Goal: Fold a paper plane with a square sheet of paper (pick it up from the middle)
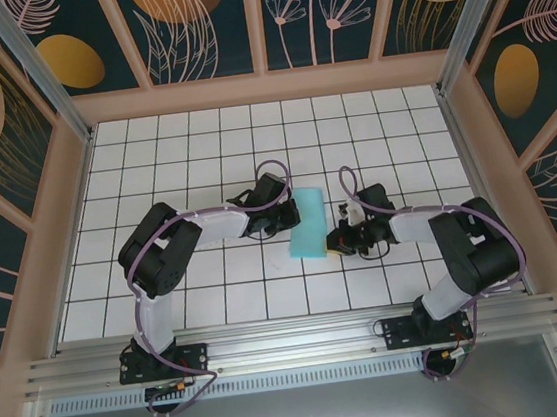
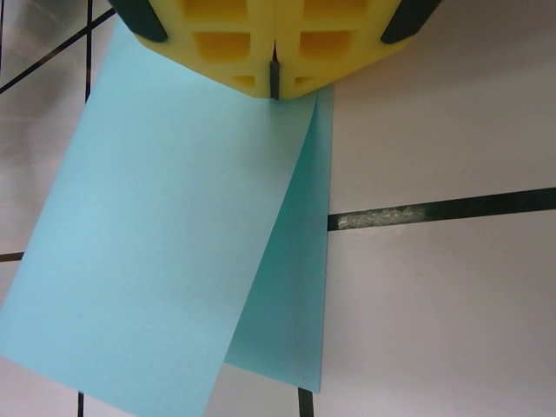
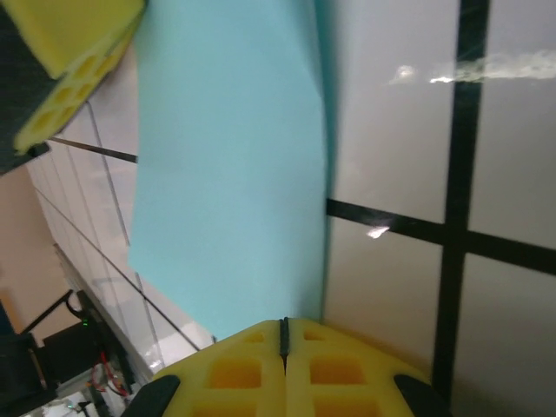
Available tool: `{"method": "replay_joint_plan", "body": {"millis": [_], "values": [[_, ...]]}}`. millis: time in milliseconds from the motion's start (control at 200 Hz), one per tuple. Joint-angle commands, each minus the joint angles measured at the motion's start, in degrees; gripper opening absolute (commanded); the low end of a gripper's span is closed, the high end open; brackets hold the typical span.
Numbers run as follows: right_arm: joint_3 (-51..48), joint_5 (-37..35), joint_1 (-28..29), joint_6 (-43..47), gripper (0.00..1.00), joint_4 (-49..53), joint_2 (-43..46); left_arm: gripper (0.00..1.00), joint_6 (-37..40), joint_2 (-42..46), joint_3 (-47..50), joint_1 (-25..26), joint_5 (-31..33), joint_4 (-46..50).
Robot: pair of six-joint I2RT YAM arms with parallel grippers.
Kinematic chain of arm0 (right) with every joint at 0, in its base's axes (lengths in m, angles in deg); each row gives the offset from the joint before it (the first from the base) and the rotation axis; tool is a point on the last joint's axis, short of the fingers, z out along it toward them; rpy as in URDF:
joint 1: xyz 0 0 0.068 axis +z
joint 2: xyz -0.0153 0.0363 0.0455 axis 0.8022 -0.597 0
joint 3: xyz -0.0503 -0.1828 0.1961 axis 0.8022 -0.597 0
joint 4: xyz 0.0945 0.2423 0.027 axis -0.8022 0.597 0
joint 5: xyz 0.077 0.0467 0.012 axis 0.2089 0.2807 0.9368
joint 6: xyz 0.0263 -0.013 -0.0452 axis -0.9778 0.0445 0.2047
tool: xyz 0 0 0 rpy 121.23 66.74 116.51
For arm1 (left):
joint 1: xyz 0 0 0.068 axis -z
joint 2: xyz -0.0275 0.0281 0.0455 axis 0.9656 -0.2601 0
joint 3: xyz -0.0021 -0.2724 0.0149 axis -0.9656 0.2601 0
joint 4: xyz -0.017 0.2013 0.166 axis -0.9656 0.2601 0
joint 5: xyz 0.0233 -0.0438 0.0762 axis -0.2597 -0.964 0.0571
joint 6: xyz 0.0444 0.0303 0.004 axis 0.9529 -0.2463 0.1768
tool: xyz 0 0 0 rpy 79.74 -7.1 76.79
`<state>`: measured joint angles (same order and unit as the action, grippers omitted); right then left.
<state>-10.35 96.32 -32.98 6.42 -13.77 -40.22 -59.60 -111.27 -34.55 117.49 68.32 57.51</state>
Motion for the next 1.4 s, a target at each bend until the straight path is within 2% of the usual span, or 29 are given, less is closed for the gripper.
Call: {"method": "replay_joint_plan", "body": {"millis": [0, 175, 395, 505, 651, 766, 971, 1231, 1396], "values": [[2.17, 3.11, 0.88, -2.14, 0.04, -1.01, 1.72, 0.00, 1.67, -2.65, 0.41, 0.39, 2.07, 4.75], [2.72, 0.15, 3.93, -1.22, 0.04, 1.30, -2.17, 0.00, 1.94, -2.53, 0.48, 0.39, 2.49, 5.05], [0.69, -4.28, 3.65, -1.03, 0.03, 2.88, -4.73, 0.00, 2.35, -2.47, 0.67, 0.38, 2.30, 5.12], [3.58, -2.22, 3.85, -2.69, 0.03, 5.20, -3.26, 0.00, 3.02, -2.39, 0.14, 0.37, 3.66, 6.63], [5.01, -2.58, 4.20, -4.46, 0.04, 3.05, 1.76, 0.00, 3.22, -2.57, -0.22, 0.36, 3.57, 6.59], [3.35, -1.29, 4.28, -4.09, 0.04, 2.01, -0.60, 0.00, 3.16, -2.82, -0.48, 0.40, 3.30, 6.57], [-0.94, -3.35, 4.98, -3.58, 0.04, 0.50, -3.35, 0.00, 3.00, -2.55, 0.04, 0.38, 3.38, 6.40], [7.20, -3.18, 3.01, -4.45, 0.02, 1.12, 0.67, 0.00, 3.00, -2.58, 0.06, 0.37, 3.61, 6.93], [10.32, -3.23, 0.85, -3.49, 0.02, -2.24, -4.07, 0.00, 2.92, -2.73, -0.13, 0.41, 3.49, 6.88]]}}
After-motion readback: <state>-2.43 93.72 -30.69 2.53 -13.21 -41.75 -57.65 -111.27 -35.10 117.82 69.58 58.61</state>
